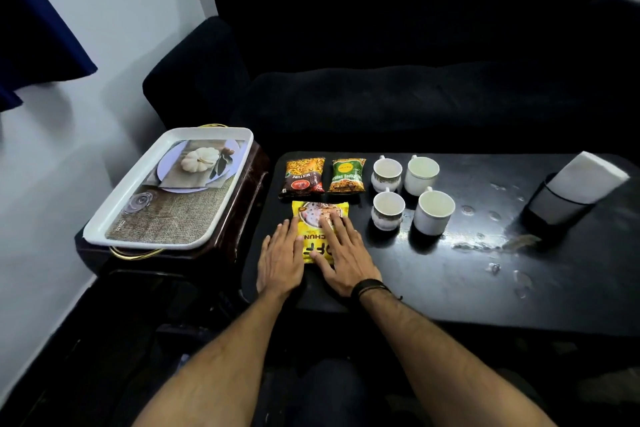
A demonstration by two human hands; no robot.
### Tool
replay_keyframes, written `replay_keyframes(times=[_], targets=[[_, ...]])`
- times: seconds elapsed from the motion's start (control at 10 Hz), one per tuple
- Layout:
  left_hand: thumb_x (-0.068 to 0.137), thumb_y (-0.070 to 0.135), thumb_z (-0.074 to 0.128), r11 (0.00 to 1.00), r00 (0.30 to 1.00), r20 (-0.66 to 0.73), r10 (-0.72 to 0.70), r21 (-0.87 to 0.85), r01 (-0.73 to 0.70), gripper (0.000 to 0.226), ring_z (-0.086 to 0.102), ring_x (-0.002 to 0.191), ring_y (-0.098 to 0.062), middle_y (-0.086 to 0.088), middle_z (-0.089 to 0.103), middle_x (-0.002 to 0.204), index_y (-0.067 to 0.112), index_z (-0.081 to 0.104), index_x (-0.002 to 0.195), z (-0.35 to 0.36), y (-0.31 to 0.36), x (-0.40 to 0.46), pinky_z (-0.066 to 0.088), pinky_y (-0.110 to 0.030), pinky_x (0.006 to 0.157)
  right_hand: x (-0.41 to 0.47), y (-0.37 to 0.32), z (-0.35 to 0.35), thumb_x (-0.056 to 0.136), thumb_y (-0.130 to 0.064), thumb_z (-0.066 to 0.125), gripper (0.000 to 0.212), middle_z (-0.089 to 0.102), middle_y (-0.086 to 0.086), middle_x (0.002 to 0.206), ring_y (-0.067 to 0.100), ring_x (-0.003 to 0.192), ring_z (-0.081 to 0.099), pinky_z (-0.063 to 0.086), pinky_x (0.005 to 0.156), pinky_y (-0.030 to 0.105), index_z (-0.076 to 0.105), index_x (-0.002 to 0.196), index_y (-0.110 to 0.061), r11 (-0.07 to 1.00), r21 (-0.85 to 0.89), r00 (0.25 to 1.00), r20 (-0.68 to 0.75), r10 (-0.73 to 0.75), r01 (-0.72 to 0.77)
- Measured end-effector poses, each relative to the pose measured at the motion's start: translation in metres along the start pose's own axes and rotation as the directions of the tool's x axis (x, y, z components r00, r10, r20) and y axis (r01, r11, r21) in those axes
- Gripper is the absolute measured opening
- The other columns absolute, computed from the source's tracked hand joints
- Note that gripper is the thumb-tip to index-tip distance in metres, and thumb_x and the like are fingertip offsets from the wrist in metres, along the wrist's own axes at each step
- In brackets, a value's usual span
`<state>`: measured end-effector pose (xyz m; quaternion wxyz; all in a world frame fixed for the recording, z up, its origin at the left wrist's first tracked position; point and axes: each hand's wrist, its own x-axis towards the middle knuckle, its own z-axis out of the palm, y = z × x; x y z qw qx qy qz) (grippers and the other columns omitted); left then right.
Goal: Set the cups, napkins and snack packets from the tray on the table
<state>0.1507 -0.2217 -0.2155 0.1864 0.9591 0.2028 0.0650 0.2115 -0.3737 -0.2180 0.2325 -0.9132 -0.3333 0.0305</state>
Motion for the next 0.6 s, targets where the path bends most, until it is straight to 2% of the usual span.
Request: replay_keyframes(times=[0.2, 0.3, 0.4, 0.5, 0.6], targets=[[0.102, 0.054, 0.018, 0.998, 1.000, 0.027, 0.014, -0.066, -0.013, 0.063, 0.013, 0.152, -0.015, -0.001, 0.016, 0.165, 0.030, 0.002, 0.157, -0.005, 0.000, -0.006, 0.008, -0.036, 0.125, -0.009, 0.001, -0.004, 0.096, -0.063, 0.022, 0.077, -0.016, -0.007, 0.164, 0.015, 0.152, -0.012, 0.004, 0.124, 0.040, -0.011, 0.155, -0.026, 0.998, 0.044, 0.999, -0.016, 0.052, -0.051], [0.101, 0.055, 0.025, 0.988, 0.998, 0.059, -0.026, -0.151, 0.034, 0.066, 0.008, 0.153, -0.019, -0.006, 0.011, 0.166, 0.028, 0.001, 0.157, -0.011, 0.002, -0.009, 0.005, -0.038, 0.124, -0.014, 0.002, -0.011, 0.097, -0.061, 0.020, 0.076, -0.014, -0.006, 0.164, 0.013, 0.151, -0.014, 0.007, 0.125, 0.040, -0.009, 0.156, -0.023, 1.000, 0.020, 1.000, 0.021, 0.007, -0.007], [0.100, 0.058, 0.022, 0.993, 0.995, 0.081, -0.059, -0.096, 0.066, 0.068, 0.002, 0.153, -0.020, -0.005, 0.003, 0.166, 0.028, 0.001, 0.157, -0.020, 0.013, -0.015, 0.002, -0.041, 0.124, -0.018, -0.001, -0.026, 0.100, -0.054, 0.020, 0.071, -0.009, -0.003, 0.165, 0.013, 0.152, -0.009, 0.013, 0.125, 0.040, -0.005, 0.156, -0.019, 0.999, -0.021, 0.999, 0.018, -0.030, 0.030], [0.100, 0.059, 0.018, 1.000, 0.998, 0.066, 0.015, -0.006, -0.015, 0.067, -0.003, 0.153, -0.019, -0.003, -0.002, 0.166, 0.030, -0.001, 0.157, -0.031, 0.035, -0.014, -0.004, -0.040, 0.122, -0.014, 0.001, -0.049, 0.102, -0.047, 0.019, 0.065, -0.005, 0.001, 0.165, 0.015, 0.153, -0.006, 0.012, 0.125, 0.038, -0.001, 0.157, -0.017, 0.997, -0.061, 0.996, -0.063, -0.055, 0.051], [0.100, 0.059, 0.018, 0.995, 0.991, 0.089, 0.096, 0.032, -0.099, 0.067, -0.005, 0.153, -0.019, -0.004, -0.003, 0.166, 0.029, 0.003, 0.157, -0.047, 0.062, -0.008, -0.004, -0.042, 0.123, -0.017, 0.005, -0.082, 0.102, -0.047, 0.020, 0.065, -0.004, 0.002, 0.165, 0.018, 0.153, -0.003, 0.010, 0.125, 0.040, 0.000, 0.157, -0.018, 0.993, -0.120, 0.993, -0.116, 0.006, -0.020]])
